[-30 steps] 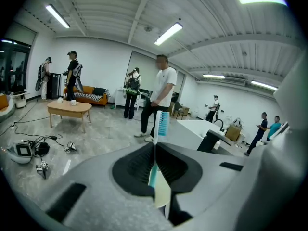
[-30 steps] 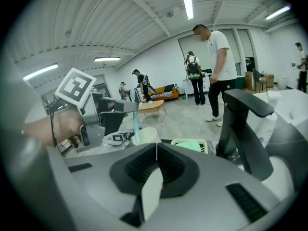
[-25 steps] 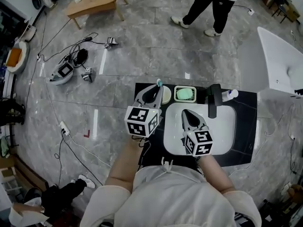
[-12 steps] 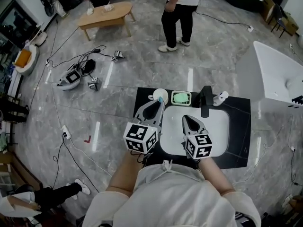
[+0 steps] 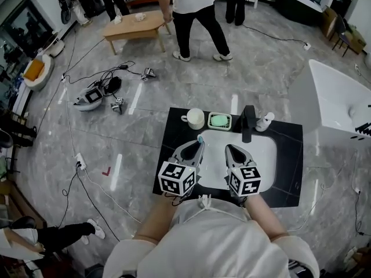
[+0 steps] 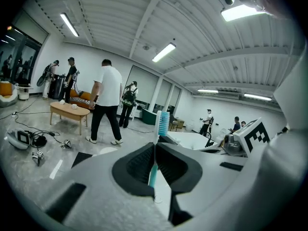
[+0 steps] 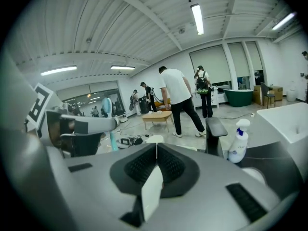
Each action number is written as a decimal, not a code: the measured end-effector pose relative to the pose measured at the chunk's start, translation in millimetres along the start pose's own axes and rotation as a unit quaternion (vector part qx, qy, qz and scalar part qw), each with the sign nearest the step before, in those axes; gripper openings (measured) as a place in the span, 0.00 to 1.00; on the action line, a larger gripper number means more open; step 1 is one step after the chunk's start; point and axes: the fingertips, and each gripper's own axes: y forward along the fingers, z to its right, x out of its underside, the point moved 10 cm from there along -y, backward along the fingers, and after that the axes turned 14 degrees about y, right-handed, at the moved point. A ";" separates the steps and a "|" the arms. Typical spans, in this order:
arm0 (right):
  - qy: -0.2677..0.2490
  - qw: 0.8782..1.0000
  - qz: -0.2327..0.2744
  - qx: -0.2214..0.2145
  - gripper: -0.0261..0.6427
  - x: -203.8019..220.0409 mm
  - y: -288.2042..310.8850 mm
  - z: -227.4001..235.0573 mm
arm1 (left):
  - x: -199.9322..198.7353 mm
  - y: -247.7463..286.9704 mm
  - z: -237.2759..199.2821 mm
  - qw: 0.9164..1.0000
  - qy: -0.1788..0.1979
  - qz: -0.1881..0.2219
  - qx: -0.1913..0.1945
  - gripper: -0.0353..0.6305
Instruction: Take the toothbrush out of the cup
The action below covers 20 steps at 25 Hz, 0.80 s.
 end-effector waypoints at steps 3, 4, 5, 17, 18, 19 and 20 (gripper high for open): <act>-0.004 1.000 0.001 -0.018 0.08 0.0 -5.2 -3.0 | 9.0 1.4 9.6 1.000 -0.001 -0.007 0.003 0.10; -0.005 1.000 0.003 -0.022 0.08 -1.1 -6.7 -3.4 | 10.7 2.4 12.2 1.000 0.001 -0.008 0.003 0.10; -0.006 1.000 0.005 -0.023 0.08 -2.8 -8.0 -3.3 | 11.5 3.9 14.4 1.000 0.002 -0.009 0.005 0.10; -0.026 0.999 0.018 -0.019 0.08 -14.6 -14.6 3.1 | 2.4 20.7 26.5 0.999 0.021 -0.008 0.032 0.10; -0.027 0.999 0.018 -0.018 0.08 -15.1 -14.5 3.1 | 2.2 21.2 26.7 0.999 0.021 -0.008 0.034 0.10; -0.028 0.999 0.018 -0.018 0.08 -15.2 -14.3 3.1 | 2.2 21.7 27.0 0.999 0.021 -0.008 0.035 0.10; -0.029 0.999 0.018 -0.017 0.08 -15.0 -14.2 3.2 | 2.5 22.1 27.3 0.999 0.021 -0.009 0.036 0.10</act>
